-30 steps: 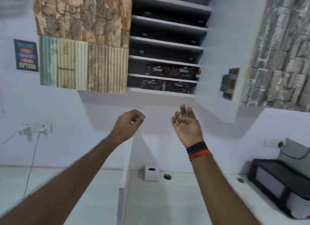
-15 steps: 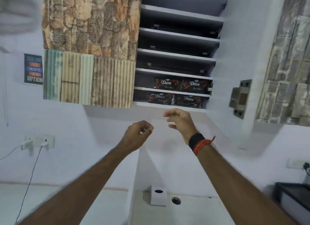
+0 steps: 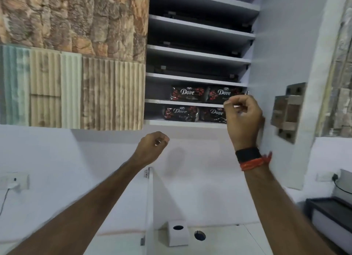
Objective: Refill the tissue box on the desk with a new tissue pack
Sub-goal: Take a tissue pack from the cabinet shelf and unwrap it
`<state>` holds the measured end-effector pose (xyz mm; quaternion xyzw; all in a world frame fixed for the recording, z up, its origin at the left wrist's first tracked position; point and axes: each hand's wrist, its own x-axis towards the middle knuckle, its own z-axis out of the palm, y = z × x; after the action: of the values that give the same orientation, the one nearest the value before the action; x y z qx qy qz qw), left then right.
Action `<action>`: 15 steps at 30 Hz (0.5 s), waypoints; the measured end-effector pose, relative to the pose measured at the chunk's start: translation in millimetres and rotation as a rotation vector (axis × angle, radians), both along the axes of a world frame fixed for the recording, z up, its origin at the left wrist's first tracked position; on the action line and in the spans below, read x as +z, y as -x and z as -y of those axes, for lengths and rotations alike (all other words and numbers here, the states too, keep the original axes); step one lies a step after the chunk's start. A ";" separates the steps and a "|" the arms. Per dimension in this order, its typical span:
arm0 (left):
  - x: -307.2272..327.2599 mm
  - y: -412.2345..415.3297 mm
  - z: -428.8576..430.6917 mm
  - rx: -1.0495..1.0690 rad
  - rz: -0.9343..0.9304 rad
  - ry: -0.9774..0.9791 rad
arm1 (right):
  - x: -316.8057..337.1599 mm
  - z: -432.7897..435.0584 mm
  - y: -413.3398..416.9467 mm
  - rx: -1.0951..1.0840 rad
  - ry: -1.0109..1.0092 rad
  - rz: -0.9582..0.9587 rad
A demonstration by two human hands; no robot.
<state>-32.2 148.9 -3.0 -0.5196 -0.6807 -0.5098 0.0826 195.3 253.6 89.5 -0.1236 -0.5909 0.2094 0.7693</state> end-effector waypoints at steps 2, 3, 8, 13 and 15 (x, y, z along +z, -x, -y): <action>3.0 -6.9 -13.1 -0.034 -0.007 -0.003 | 5.7 -7.7 -2.4 -0.006 0.005 -0.014; 5.4 -11.5 -19.1 -0.052 -0.010 -0.008 | 5.8 -10.8 -0.1 -0.002 0.006 0.003; 21.8 -29.1 -36.4 -0.098 -0.026 -0.046 | -7.8 -24.5 36.7 0.021 -0.040 0.286; 28.3 -17.2 -32.7 -0.024 -0.012 -0.046 | -16.2 -38.6 76.1 -0.113 -0.230 0.695; 24.5 -10.1 -28.1 0.012 0.000 -0.030 | -14.6 -41.9 89.2 -0.187 -0.350 0.832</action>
<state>-22.2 177.0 21.5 -0.5140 -0.6761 -0.5195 0.0936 106.1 295.6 75.0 -0.1182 -0.8623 -0.0312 0.4914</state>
